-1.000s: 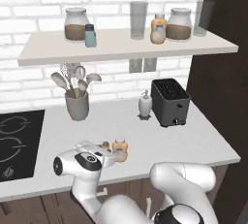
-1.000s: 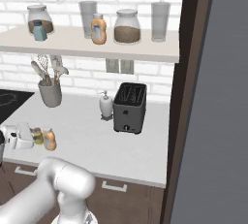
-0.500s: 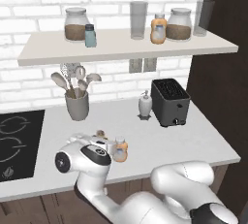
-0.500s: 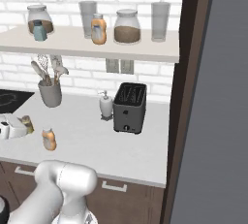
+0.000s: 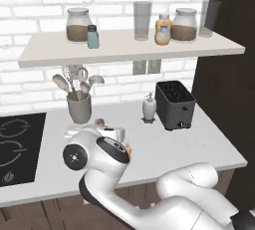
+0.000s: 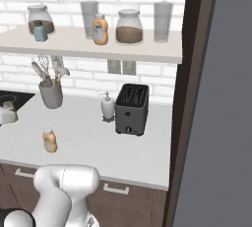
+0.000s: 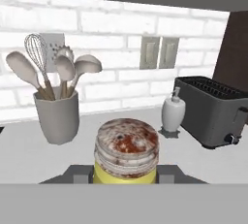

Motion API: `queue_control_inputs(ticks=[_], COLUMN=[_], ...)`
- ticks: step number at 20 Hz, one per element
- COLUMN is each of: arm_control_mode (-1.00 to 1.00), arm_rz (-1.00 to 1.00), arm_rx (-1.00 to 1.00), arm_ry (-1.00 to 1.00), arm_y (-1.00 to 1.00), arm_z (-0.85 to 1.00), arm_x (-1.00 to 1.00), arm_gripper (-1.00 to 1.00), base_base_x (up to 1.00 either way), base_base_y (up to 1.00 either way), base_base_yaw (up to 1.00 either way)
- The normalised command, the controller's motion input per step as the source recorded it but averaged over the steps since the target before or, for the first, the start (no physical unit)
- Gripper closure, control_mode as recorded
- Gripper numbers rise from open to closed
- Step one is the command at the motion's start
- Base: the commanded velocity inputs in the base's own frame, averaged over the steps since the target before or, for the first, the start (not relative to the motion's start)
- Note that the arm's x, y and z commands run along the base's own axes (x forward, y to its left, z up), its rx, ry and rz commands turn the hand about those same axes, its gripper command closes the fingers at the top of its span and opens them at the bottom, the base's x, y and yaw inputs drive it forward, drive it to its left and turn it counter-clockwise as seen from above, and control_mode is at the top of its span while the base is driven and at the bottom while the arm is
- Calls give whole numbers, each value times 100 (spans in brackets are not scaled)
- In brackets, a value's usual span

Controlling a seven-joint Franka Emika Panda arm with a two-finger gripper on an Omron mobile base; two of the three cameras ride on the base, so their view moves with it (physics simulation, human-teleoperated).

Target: Put the shaker and condiment bottle from the counter next to their counterparts in the cabinet.

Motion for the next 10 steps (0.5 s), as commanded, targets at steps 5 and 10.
queue_control_inputs(ticks=[5,10], arm_control_mode=[-100,-100], arm_rz=[14,14], arm_rx=[0,0], arm_ry=[0,0], arm_y=[13,3], arm_z=[100,100], arm_x=[-40,-15], arm_gripper=[100,100], base_base_x=[0,0], base_base_y=[0,0], base_base_yaw=[0,0])
